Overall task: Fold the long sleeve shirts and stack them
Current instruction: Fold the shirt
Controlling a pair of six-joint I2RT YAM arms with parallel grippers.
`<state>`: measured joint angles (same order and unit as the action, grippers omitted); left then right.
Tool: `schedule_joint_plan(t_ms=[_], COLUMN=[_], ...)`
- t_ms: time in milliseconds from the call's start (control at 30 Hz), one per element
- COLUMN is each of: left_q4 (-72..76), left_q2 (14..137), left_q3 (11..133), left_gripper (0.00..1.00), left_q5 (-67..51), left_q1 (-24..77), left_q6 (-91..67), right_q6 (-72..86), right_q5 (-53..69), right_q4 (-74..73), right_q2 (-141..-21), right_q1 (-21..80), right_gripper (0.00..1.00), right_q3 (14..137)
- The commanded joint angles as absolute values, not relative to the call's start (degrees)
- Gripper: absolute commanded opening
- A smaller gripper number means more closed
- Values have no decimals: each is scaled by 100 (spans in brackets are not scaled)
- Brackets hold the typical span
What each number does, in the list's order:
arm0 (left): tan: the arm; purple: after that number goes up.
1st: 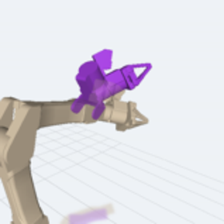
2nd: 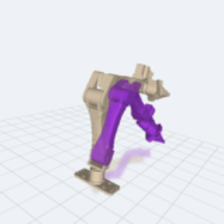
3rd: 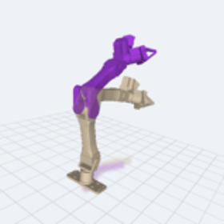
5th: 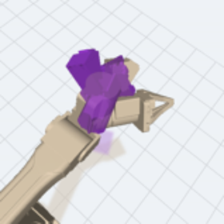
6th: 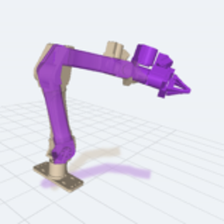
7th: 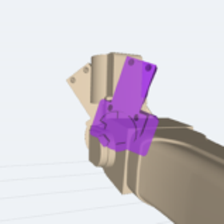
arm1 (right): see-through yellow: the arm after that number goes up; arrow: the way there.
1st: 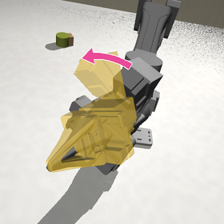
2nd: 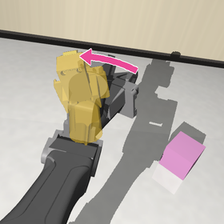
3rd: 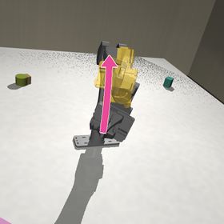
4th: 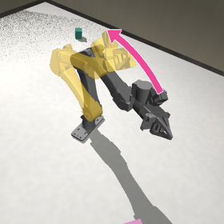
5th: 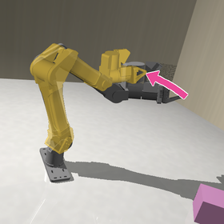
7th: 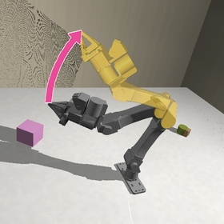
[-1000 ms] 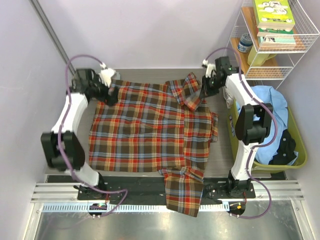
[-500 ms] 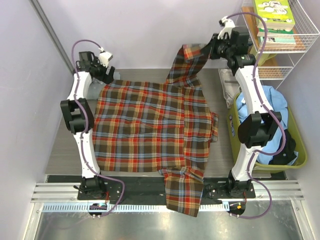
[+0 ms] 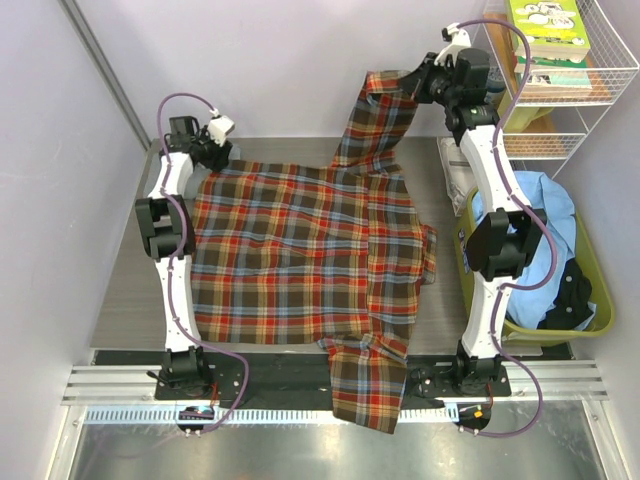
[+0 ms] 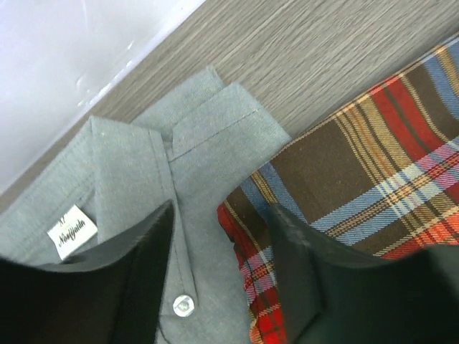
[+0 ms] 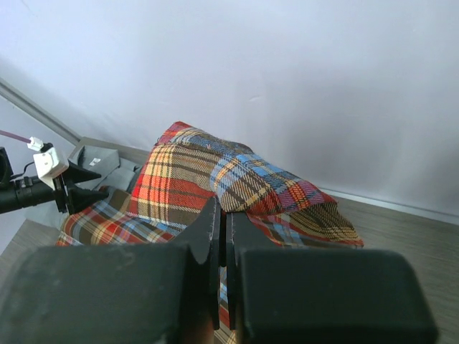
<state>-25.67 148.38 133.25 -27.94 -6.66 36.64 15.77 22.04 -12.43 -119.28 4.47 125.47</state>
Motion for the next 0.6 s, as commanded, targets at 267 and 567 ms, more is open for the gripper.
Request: schedule_joint_plan(t_ms=[267,567], left_q4=[-2487,-2689], left_q2=[14757,14941], left_q3=[13482,13561], left_gripper=[36,39], left_q5=[-3551,-3402], left_q1=[-650,-650], left_q6=[3981,4113], right_q6=[1573,1512], right_q5=[2189,2180], right_q4=[-905,-905], right_q2=[-11812,-11856], right_q1=[483,475], right_gripper=[1,1], right_q3=[12683,12700])
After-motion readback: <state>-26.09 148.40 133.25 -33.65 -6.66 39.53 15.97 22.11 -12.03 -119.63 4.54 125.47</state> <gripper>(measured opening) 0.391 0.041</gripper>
